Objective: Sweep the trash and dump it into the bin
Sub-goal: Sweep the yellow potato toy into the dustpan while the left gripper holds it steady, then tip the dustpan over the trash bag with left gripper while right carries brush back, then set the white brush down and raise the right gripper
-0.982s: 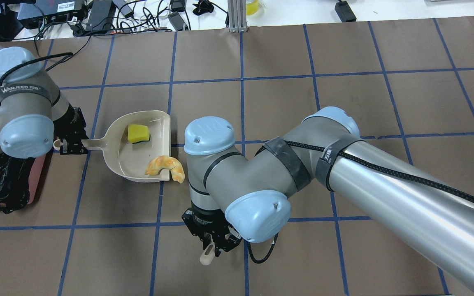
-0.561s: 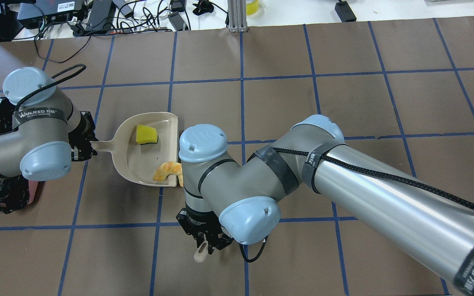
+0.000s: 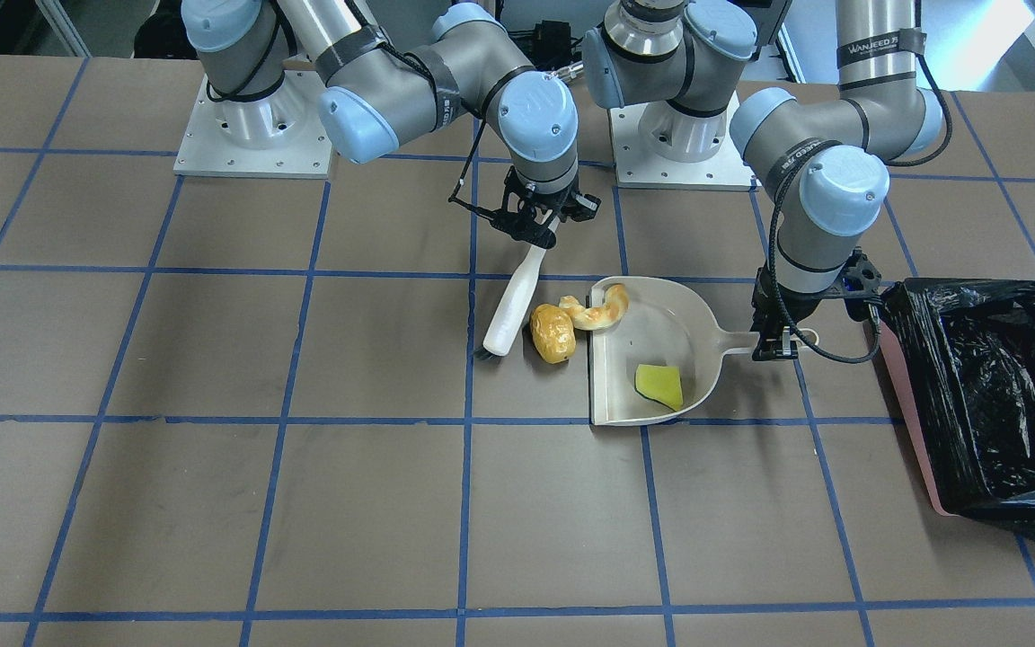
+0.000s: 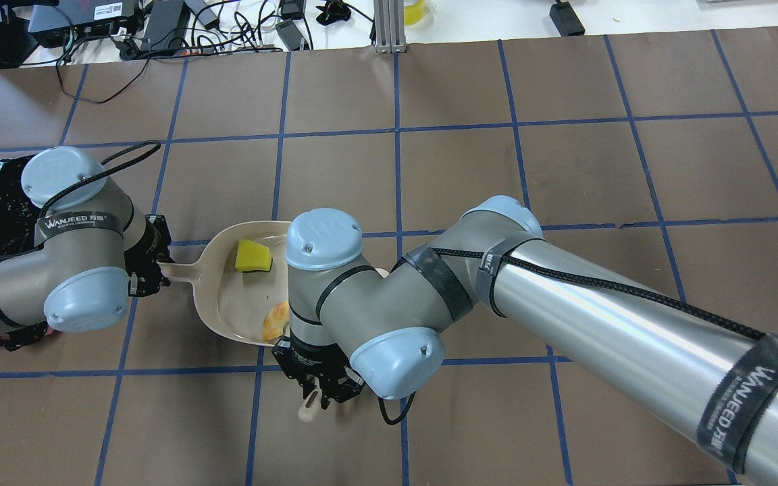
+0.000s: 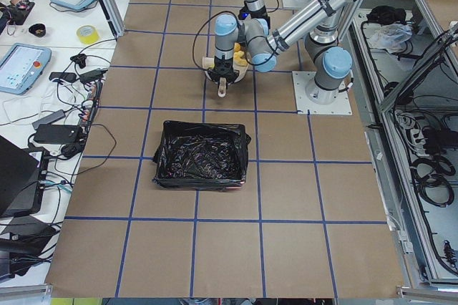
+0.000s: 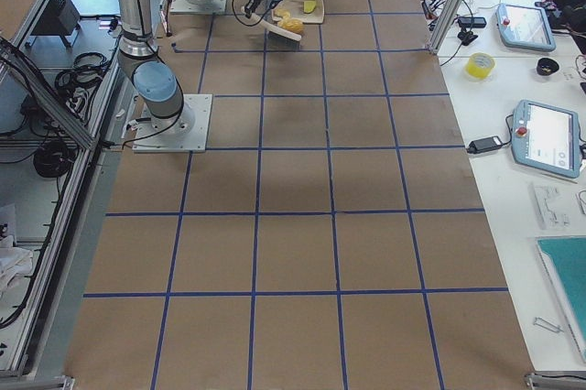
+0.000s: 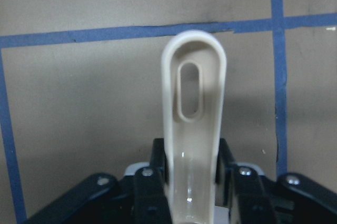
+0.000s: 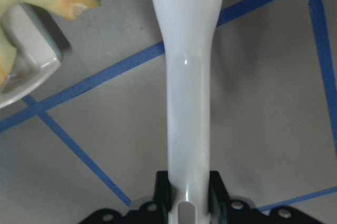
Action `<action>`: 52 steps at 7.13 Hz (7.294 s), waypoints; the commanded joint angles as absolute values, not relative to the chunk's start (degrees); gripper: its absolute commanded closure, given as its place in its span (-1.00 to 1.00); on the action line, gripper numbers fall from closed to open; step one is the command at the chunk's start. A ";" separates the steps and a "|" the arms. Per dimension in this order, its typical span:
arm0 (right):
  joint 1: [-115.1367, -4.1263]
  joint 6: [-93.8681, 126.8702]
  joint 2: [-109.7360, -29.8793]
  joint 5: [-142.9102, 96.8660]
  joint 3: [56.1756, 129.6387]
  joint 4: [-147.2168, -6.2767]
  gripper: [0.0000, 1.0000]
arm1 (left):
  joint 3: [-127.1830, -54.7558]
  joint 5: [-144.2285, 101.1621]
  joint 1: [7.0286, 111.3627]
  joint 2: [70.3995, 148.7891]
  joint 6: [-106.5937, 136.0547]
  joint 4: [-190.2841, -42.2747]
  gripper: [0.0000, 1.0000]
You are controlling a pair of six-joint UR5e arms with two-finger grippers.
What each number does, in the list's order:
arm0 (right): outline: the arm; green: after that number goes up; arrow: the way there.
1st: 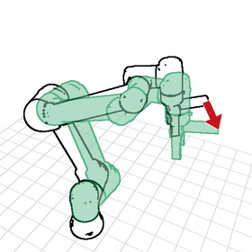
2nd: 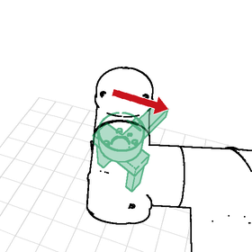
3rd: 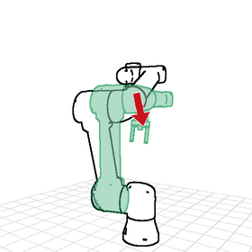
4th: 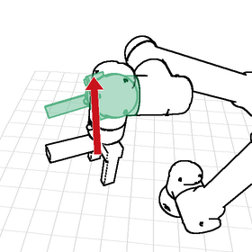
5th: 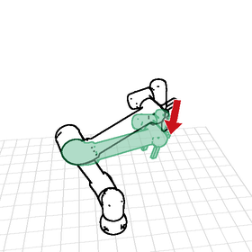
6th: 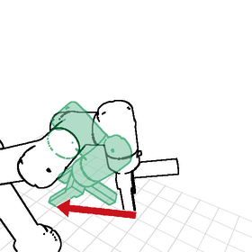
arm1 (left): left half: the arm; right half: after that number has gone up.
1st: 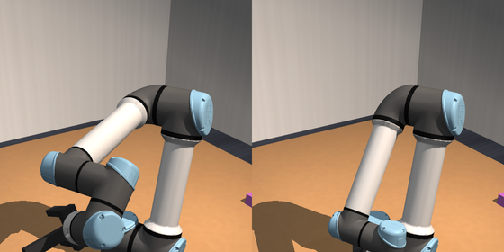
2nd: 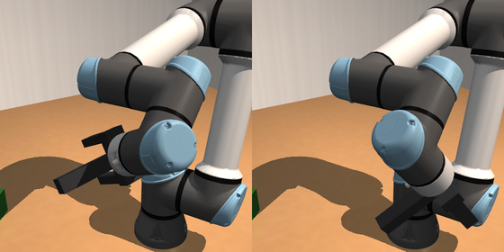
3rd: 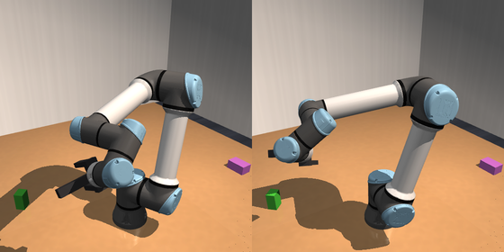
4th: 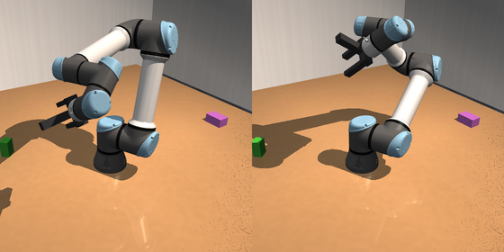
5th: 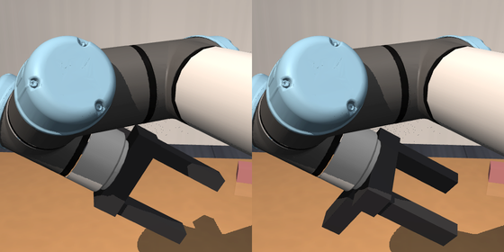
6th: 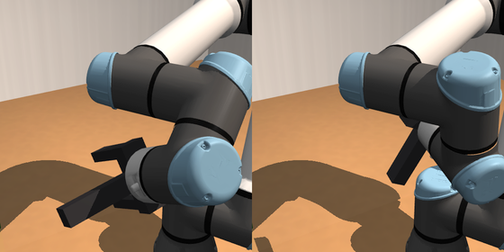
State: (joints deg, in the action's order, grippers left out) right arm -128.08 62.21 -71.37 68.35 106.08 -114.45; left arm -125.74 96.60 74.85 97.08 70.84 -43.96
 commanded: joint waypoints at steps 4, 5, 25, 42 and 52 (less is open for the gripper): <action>-131.31 61.61 -60.66 64.52 94.16 -120.67 1.00 | -125.42 96.50 74.88 97.91 70.84 -44.03 1.00; -131.83 61.09 -60.30 64.08 92.48 -120.76 1.00 | -125.16 96.50 74.80 98.00 70.84 -43.86 1.00; -70.58 -19.84 -60.06 98.26 81.24 -81.16 1.00 | -82.04 90.25 42.21 105.53 26.85 -71.72 1.00; -68.82 -20.21 -70.24 94.84 82.62 -86.67 -1.00 | -82.61 74.19 43.15 110.39 -11.84 -20.44 1.00; -88.85 -0.10 -88.59 90.20 82.88 -85.43 -1.00 | -98.35 82.68 48.08 107.58 -12.59 9.13 1.00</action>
